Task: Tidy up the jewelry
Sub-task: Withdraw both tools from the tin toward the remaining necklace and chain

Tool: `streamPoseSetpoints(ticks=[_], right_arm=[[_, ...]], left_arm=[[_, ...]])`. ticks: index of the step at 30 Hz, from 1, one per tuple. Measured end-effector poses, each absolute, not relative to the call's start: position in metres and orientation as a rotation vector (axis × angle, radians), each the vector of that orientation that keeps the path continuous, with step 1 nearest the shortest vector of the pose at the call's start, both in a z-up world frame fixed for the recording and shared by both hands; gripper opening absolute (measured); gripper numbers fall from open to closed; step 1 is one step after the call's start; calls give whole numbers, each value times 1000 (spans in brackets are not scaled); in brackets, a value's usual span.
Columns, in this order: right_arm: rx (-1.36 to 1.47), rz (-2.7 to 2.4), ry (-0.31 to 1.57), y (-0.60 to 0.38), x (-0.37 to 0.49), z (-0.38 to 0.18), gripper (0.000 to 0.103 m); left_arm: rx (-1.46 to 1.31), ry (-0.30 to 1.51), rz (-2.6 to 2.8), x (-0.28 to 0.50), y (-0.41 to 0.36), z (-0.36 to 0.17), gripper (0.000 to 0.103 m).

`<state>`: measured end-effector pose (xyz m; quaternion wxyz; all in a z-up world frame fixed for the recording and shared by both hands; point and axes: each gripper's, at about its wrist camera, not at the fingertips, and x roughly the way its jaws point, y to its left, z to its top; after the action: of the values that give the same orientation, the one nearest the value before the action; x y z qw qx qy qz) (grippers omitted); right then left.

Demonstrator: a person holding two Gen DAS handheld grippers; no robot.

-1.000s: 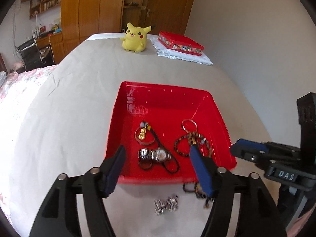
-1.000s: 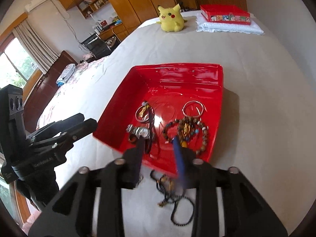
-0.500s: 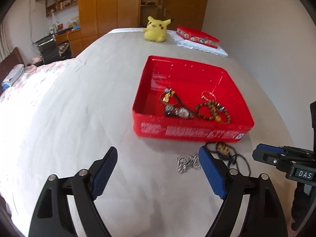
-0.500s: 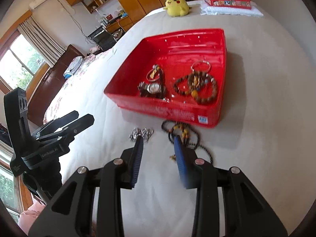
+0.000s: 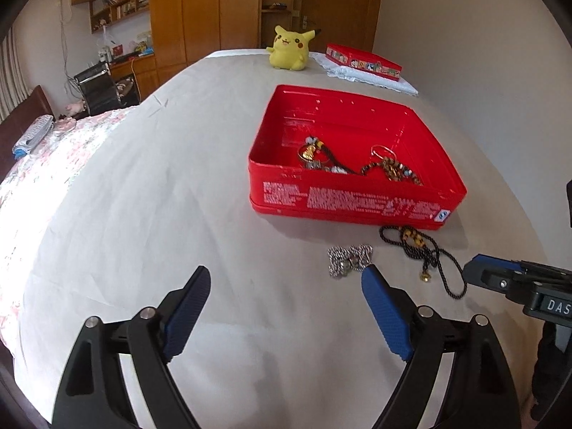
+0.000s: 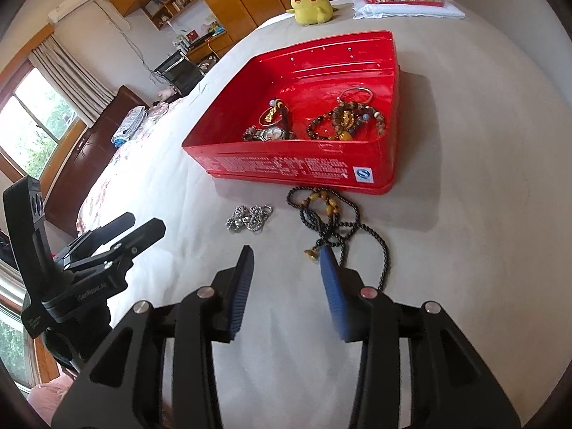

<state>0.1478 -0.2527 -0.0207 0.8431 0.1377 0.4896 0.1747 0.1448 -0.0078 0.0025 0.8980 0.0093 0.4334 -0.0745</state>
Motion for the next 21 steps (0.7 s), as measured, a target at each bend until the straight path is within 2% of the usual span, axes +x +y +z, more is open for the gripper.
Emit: streamPoseSetpoints(ticks=[9, 14, 21], right_arm=[[299, 345, 1055, -255, 146, -32, 47], [285, 320, 1059, -255, 147, -36, 59], [249, 269, 1081, -258, 159, -42, 67]], left_arm=[[32, 905, -160, 137, -10, -4, 89], [27, 913, -156, 138, -7, -9, 91], [0, 939, -103, 146, 10, -20, 92]])
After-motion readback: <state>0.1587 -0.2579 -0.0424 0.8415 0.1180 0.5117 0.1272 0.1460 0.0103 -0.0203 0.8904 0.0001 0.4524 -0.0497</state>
